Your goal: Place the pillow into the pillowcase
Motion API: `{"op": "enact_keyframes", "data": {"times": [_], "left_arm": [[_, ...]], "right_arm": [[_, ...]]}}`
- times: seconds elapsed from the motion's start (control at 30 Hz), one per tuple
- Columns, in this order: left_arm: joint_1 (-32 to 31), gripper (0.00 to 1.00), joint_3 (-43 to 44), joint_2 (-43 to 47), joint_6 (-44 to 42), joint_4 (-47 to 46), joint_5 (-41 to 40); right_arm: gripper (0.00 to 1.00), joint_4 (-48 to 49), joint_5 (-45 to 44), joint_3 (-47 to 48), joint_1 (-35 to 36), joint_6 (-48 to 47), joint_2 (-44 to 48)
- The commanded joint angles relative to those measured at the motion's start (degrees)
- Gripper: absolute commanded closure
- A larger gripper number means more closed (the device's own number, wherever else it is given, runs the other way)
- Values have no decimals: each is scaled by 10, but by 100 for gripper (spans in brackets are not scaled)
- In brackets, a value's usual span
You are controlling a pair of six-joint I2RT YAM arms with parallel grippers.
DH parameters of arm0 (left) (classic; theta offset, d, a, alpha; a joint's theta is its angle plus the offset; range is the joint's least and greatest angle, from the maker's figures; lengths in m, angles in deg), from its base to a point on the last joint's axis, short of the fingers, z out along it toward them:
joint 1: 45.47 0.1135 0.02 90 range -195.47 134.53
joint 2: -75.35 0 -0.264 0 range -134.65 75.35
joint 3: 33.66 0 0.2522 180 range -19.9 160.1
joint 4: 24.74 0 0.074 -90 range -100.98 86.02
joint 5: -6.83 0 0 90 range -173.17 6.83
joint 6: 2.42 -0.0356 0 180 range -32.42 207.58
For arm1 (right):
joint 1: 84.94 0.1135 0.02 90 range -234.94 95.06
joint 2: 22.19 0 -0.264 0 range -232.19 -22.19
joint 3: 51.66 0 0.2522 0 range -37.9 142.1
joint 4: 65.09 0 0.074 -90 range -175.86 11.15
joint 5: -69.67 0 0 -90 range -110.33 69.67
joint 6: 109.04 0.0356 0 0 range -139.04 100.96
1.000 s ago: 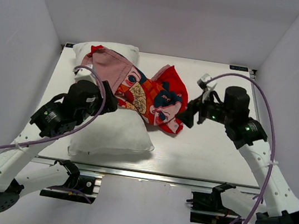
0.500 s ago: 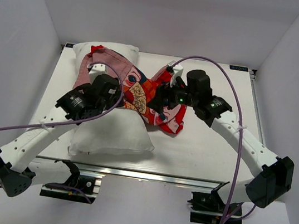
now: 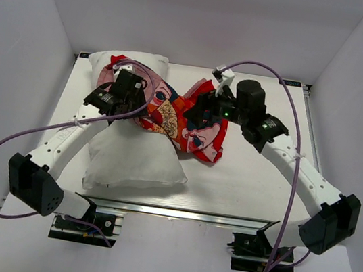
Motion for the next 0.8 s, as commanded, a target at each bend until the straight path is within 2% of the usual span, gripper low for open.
{"op": "enact_keyframes", "data": {"times": [0.0,0.03,0.13,0.17,0.27,0.3,0.33,0.37,0.4,0.53,0.7,0.77], "left_arm": [[0,34,-1,12,-29,-12,30],[1,36,-2,11,-33,-15,33],[1,61,-4,10,-36,-18,40],[1,78,-3,8,-36,-18,47],[1,97,8,6,-36,-31,83],[1,100,14,10,-40,-55,133],[0,100,17,11,-51,-56,134],[-4,100,21,14,-53,-90,208],[-10,100,25,15,-54,-123,234],[-60,100,87,-12,-48,-191,335],[-129,100,151,-90,-11,-311,392],[-167,100,216,-162,-10,-326,406]], "right_arm": [[10,24,2,-33,-15,16,44],[11,25,5,-39,-18,16,47],[11,22,10,-53,-29,14,60],[11,21,11,-55,-30,12,62],[11,19,12,-58,-40,11,69],[11,19,11,-57,-44,11,71],[11,19,6,-54,-60,12,74],[11,20,4,-47,-69,16,76],[11,20,2,-43,-83,21,78],[11,17,1,-20,-196,63,80],[11,27,3,-30,-274,66,107],[11,28,-3,-36,-296,64,124]]}}
